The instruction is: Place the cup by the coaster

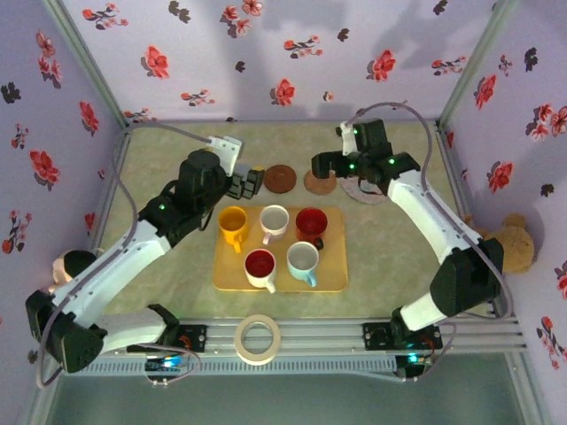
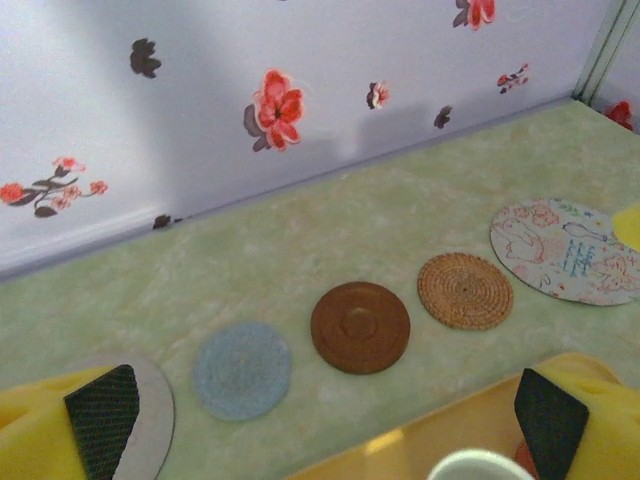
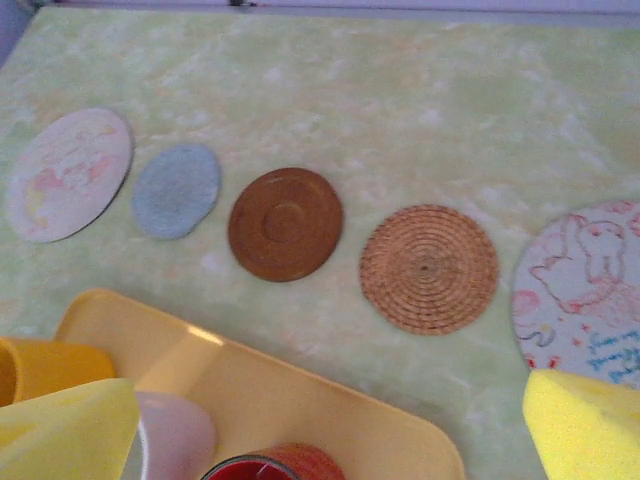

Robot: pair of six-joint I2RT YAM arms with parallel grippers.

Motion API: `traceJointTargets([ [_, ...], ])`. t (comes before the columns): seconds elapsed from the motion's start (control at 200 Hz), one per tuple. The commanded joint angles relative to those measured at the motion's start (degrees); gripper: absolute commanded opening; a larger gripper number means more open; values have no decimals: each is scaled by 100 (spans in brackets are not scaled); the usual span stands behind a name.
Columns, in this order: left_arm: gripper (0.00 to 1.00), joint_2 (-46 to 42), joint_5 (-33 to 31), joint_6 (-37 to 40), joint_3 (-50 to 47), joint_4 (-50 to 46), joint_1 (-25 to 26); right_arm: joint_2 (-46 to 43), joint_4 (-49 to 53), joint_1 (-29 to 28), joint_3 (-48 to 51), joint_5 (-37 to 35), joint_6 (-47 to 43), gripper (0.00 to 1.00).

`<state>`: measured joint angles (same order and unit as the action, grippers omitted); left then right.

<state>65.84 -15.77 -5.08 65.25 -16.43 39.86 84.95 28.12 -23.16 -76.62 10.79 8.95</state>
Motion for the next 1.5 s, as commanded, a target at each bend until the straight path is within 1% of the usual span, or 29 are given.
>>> traceJointTargets([
  [0.0,100,-363,-190,-515,-1,-747,-41,-384,-711,-258,385,41,-140,100],
  [0.065,100,-453,-213,-668,89,-1269,-42,-524,-907,-433,589,-206,-176,100],
  [0.155,100,-520,-322,-953,205,-1961,-57,-703,-1195,-620,885,-294,-211,100],
  [0.235,100,-579,-314,-1144,220,-2385,-53,-863,-1584,-769,1256,-186,-278,100],
  [0.315,100,-623,-238,-1187,242,-2781,-57,-969,-1841,-903,1605,-185,-311,100],
  [0.365,100,-649,-205,-1218,242,-3013,-51,-1006,-1970,-967,1767,-46,-297,100],
  [0.48,100,-661,142,-1265,211,-3436,-56,-1058,-2275,-1170,2105,179,-350,100],
  [0.54,100,-615,395,-1325,228,-3584,-57,-1074,-2381,-1323,2254,187,-471,100],
  [0.555,100,-598,451,-1347,244,-3761,-52,-1072,-2400,-1364,2279,178,-511,100],
  [0.74,100,-364,821,-1885,256,-4461,-52,-1201,-2749,-1753,2717,433,-1095,100],
  [0.885,100,-375,1047,-2142,-98,-4443,-57,-1321,-2929,-1860,2949,840,-1394,100],
  [0.96,99,-307,1290,-2261,-231,-4388,-52,-1357,-2748,-1884,2927,1045,-1574,100],
  [1.055,98,-214,1448,-2449,-398,-4339,-57,-1367,-2410,-1890,2857,1201,-1761,100],
  [1.155,97,-151,1487,-2805,-610,-4296,-57,-1405,-2207,-1885,2774,1087,-1739,100],
  [1.29,93,-90,1577,-3161,-831,-4058,-61,-1459,-2318,-1889,2833,1022,-1671,100],
  [1.43,89,37,1568,-3236,-916,-3820,-65,-1378,-2322,-1883,2796,983,-1639,100],
  [1.495,88,147,1562,-3157,-927,-3692,-64,-1311,-2271,-1894,2725,881,-1608,100],
])
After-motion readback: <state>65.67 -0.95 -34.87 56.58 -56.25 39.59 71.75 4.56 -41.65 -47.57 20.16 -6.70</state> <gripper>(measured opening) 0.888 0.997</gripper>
